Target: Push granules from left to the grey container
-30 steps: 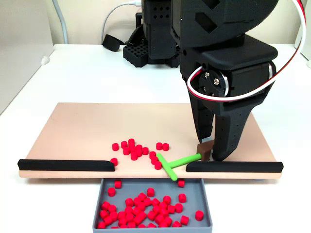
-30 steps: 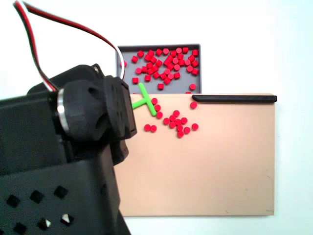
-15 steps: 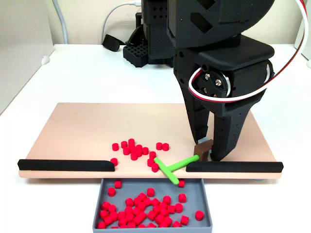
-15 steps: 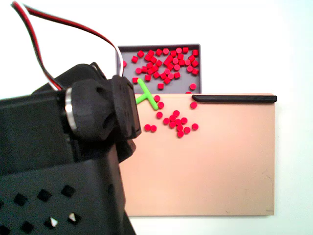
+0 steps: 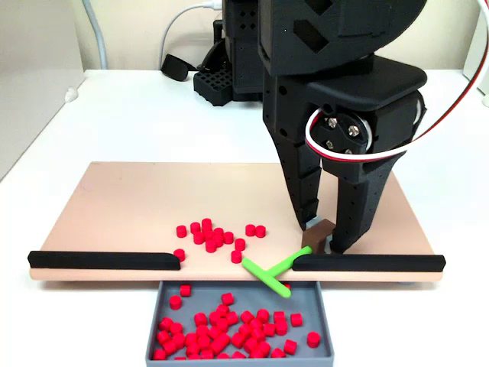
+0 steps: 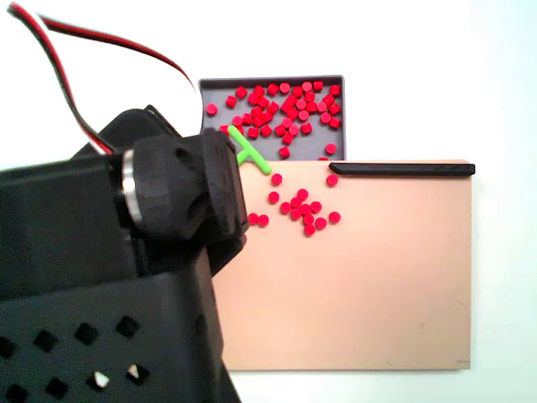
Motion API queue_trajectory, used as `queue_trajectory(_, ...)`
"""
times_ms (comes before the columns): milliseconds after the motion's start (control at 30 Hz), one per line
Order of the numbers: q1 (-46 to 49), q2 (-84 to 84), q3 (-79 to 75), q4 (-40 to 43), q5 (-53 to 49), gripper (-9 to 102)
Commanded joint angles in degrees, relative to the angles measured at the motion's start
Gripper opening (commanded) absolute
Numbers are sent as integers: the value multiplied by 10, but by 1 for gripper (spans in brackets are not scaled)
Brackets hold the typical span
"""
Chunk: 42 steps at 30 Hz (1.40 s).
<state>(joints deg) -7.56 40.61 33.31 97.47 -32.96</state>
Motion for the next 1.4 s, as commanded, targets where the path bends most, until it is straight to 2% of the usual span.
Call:
queue_trajectory(0,9,61,-5,-4,-54,0)
queue_trajectory(300,-6,251,117,12,-172,0)
queue_trajectory(533,-19,457,350,11,-322,0)
queue_trajectory(733,15,567,514,4,-454,0)
queue_trajectory(867,44,625,588,-16,-508,0)
queue_trajectory(1133,88,660,666,-50,-524,0)
queue_trajectory(1367,98,653,664,-51,-521,0)
